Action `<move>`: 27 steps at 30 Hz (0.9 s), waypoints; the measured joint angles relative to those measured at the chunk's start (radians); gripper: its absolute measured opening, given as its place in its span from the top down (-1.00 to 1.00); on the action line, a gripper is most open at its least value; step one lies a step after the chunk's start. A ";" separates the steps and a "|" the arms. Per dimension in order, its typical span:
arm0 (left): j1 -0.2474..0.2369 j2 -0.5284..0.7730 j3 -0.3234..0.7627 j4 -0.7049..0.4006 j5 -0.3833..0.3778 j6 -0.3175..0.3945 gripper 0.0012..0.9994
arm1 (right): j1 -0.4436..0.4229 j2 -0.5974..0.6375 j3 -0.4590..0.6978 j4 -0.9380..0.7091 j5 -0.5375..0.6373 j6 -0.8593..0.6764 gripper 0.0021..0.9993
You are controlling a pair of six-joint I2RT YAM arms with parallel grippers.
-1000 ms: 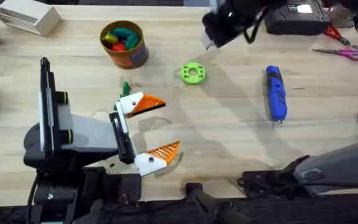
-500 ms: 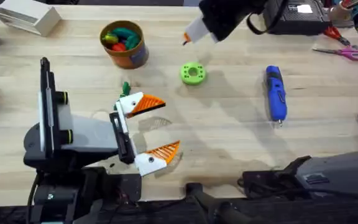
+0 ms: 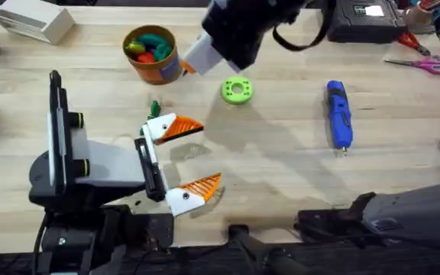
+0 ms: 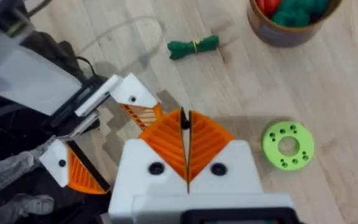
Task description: Pick up the gripper from the table and insert it into the empty holder that is missing its gripper. Then pick up a screw, insert it into the mounting hole, and use the screwdriver to tighten it. Finally, clean up the table by picking up the vegetable and placing it into the bucket.
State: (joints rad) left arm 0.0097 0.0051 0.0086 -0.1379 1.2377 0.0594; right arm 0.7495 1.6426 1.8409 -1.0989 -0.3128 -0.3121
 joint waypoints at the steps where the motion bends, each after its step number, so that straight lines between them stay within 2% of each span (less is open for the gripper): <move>1: 0.000 0.000 0.000 0.000 0.000 0.000 -0.97 | 0.009 0.009 0.028 -0.020 0.008 -0.004 0.99; 7: 0.000 0.000 0.000 0.000 0.000 0.000 -0.97 | 0.071 0.077 0.152 -0.127 0.066 -0.043 0.99; 19: 0.000 0.000 0.000 0.000 0.000 0.000 -0.97 | 0.185 0.135 0.159 -0.179 0.108 -0.156 0.99; 27: 0.000 0.000 0.000 0.000 0.000 0.000 -0.97 | 0.232 0.135 0.159 -0.196 0.198 -0.202 0.99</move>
State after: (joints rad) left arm 0.0097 0.0051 0.0086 -0.1379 1.2377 0.0597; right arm 0.9813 1.7779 2.0003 -1.2953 -0.1148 -0.5145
